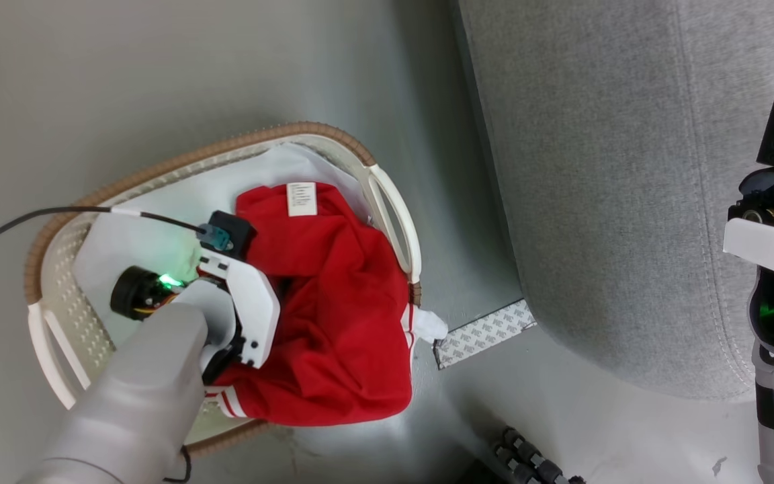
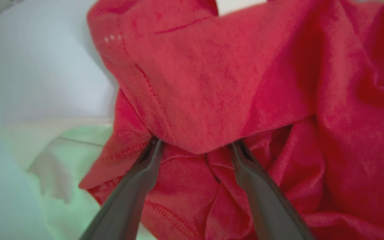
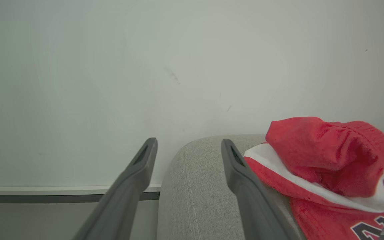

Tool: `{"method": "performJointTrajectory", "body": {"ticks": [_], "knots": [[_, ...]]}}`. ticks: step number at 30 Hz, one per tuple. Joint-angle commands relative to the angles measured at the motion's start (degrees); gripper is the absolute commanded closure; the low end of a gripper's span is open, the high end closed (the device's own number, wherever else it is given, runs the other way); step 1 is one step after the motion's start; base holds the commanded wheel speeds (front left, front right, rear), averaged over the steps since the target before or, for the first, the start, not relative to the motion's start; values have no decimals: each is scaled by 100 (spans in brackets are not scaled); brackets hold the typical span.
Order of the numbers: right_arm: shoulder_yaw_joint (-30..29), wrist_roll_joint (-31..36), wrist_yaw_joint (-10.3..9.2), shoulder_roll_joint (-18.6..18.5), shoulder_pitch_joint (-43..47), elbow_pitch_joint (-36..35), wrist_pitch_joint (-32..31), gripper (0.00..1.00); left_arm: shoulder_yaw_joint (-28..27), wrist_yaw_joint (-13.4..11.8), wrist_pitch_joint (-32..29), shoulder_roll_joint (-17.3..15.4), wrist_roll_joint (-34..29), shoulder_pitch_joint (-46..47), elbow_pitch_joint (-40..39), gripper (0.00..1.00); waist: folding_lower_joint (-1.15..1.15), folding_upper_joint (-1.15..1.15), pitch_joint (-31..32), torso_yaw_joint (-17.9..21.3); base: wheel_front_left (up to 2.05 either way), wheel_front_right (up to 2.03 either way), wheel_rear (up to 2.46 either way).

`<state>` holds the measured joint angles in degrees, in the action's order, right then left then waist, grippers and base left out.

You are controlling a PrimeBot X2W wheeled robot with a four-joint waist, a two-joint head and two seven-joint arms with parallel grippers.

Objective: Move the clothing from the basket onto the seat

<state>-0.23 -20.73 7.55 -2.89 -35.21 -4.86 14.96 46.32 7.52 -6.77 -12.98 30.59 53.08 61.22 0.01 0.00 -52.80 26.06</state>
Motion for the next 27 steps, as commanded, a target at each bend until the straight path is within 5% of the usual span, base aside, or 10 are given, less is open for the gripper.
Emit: {"method": "performJointTrajectory", "body": {"ticks": [1,7,8,9,11,19,27], "knots": [[-18,-45,-13,9,-13,2,18,0,119,-6,-133,-27,115,84,110,0,-1,0,-61,-5,0,0,0],[-18,-73,-13,9,53,38,19,0,473,-6,-313,-68,228,199,314,0,-1,0,-97,-17,0,0,0],[-22,-83,-13,9,59,48,19,0,516,-6,-294,-82,269,224,329,7,-1,0,-96,-15,0,0,0],[-24,-90,-13,9,64,59,19,0,554,-6,-262,-95,303,255,331,56,-1,0,-92,-13,0,0,0],[-28,-101,-13,10,73,70,19,0,627,-6,-143,-107,417,305,294,100,-1,0,-80,-5,0,0,0],[68,-199,-13,9,-119,217,19,0,868,-6,338,-239,898,331,121,100,-1,0,135,75,0,0,0],[-175,396,-13,-4,96,402,19,0,1386,-6,1096,140,1385,-58,-366,100,-1,0,1331,-449,0,0,0]]}}
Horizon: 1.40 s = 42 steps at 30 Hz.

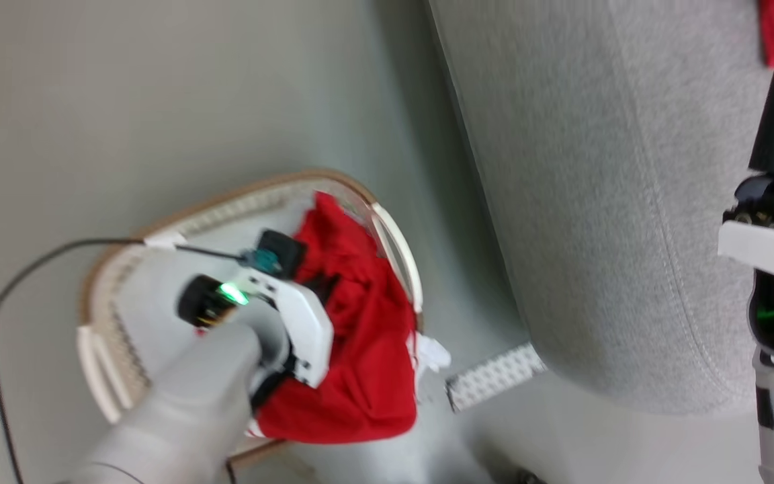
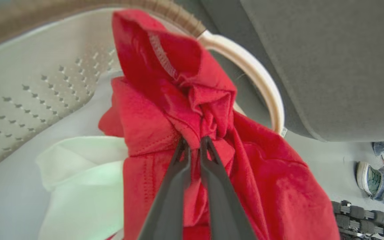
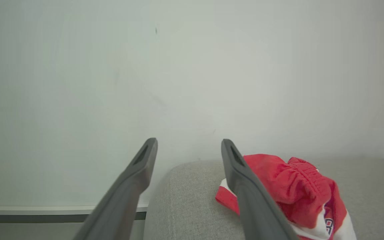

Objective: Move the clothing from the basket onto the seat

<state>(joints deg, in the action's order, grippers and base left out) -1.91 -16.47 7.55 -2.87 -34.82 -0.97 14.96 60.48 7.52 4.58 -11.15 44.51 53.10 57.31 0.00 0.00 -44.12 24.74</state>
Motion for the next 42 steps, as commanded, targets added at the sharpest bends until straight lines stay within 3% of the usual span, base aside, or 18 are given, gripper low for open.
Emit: {"method": "performJointTrajectory", "body": {"ticks": [1,10,16,20,27,42], "knots": [[-13,65,-13,-55,121,36,19,0,40,-6,72,25,77,-116,-30,100,0,0,656,-408,0,0,0],[-22,183,-13,-686,821,538,19,0,487,-6,937,499,628,-708,-404,100,0,0,2400,-1200,0,0,0],[-84,43,-13,-909,1314,807,19,0,546,-6,1059,539,725,-934,-821,100,0,0,3373,-1598,0,0,0],[-124,-70,-13,-988,1669,932,19,0,283,-6,1062,444,641,-998,-1242,100,0,0,3866,-1826,0,0,0],[32,-237,-13,-1018,2195,1031,19,0,-174,-107,1061,236,349,-896,-2022,100,0,0,4422,-2126,0,0,0],[814,-553,-13,-947,2520,1122,18,0,-584,-544,877,-156,279,-127,-3012,100,0,0,4811,-2372,0,0,0]]}}
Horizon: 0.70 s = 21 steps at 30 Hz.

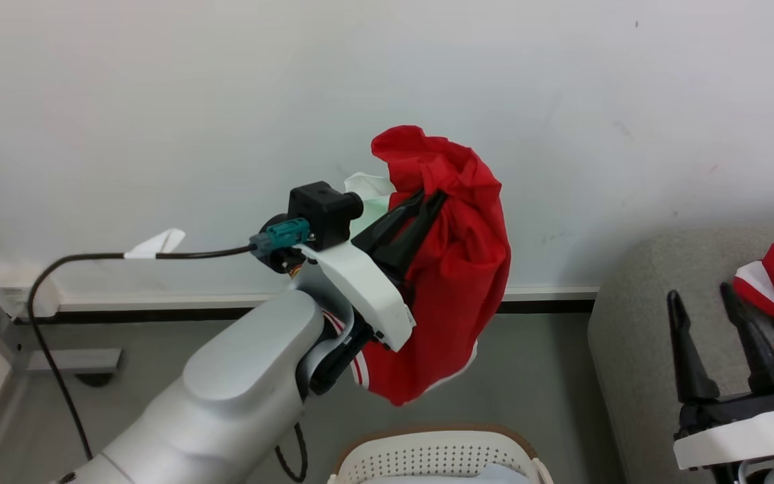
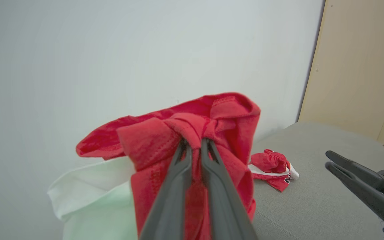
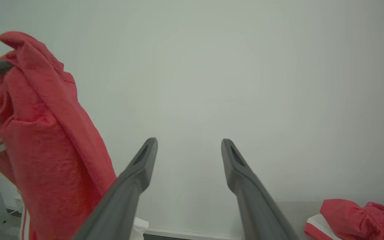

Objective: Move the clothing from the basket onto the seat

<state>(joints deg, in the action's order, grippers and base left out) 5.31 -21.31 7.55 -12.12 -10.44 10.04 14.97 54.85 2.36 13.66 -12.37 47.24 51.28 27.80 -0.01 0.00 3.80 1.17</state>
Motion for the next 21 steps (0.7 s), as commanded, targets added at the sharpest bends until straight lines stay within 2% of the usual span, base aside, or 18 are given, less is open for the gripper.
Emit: {"method": "performJointTrajectory", "body": {"ticks": [1,9,17,21], "knots": [[163,-88,-13,-25,84,23,18,0,-29,-48,-44,-47,13,63,-100,100,1,0,28,-25,0,0,0],[1056,-346,-13,-153,13,-15,17,0,25,-119,-136,-100,44,-31,-336,100,1,0,54,-157,0,0,0],[2154,-709,-13,-708,-440,107,17,0,179,-86,-231,-66,7,-122,-580,100,1,0,39,-302,0,0,0],[2964,-893,-13,-1103,-921,335,18,0,318,-48,-303,-2,-37,-174,-756,100,1,0,33,-421,0,0,0]]}}
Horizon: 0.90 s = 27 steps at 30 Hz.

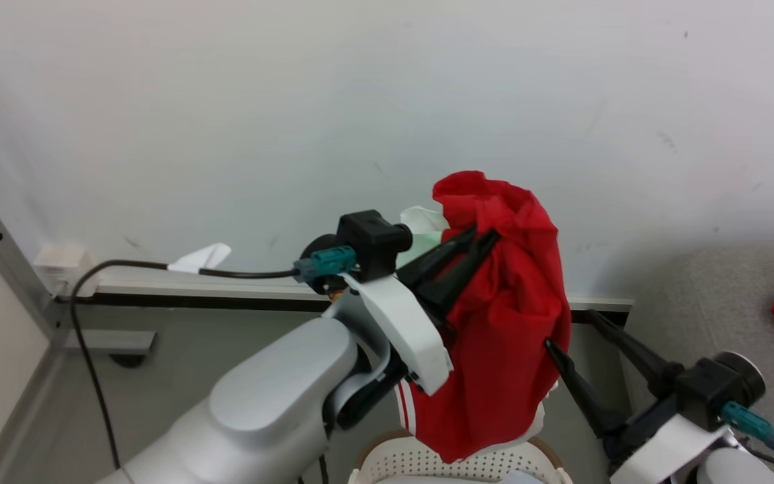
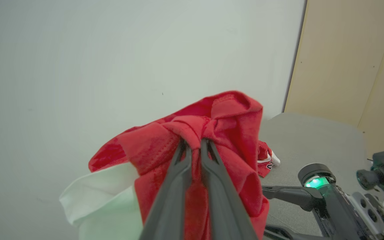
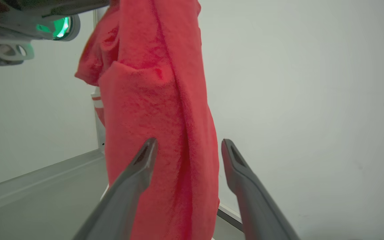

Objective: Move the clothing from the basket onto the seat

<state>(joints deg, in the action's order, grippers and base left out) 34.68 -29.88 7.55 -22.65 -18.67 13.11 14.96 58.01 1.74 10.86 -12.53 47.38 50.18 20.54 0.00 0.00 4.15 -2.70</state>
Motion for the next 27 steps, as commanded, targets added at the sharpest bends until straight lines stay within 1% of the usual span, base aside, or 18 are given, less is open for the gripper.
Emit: {"method": "performJointTrajectory", "body": {"ticks": [1,3,5,10,13,17,18,19,20,27], "knots": [[228,-127,-13,-88,-232,74,19,0,38,24,-32,28,-55,-77,-71,100,0,0,-4,-64,0,0,0],[608,-266,-13,-192,-500,250,18,0,108,40,-68,67,-68,-105,-148,100,0,0,-2,-143,0,0,0],[865,-447,-13,-189,-755,434,19,0,174,60,-98,119,-63,-129,-204,100,0,0,1,-241,0,0,0],[1301,-878,-13,23,-1138,866,19,0,358,138,-176,222,-54,-196,-270,100,0,0,26,-496,0,0,0],[1517,-1096,-13,224,-1256,1068,19,0,474,208,-250,286,-3,-246,-284,100,0,0,48,-665,0,0,0],[1676,-1305,-13,422,-1320,1235,19,0,593,270,-321,353,54,-292,-255,100,0,0,79,-863,0,0,0],[1667,-1330,-13,447,-1311,1268,18,53,610,278,-330,355,62,-305,-238,100,0,0,84,-904,0,0,0],[1636,-1362,-13,474,-1294,1300,19,81,622,280,-347,345,65,-313,-216,100,0,0,91,-941,0,0,0],[1596,-1394,-13,509,-1257,1307,19,100,627,275,-355,334,67,-319,-199,100,0,0,97,-974,0,0,0],[1290,-1401,-13,518,-1018,1216,19,100,596,235,-319,228,120,-351,-67,100,0,0,96,-1038,0,0,0]]}}
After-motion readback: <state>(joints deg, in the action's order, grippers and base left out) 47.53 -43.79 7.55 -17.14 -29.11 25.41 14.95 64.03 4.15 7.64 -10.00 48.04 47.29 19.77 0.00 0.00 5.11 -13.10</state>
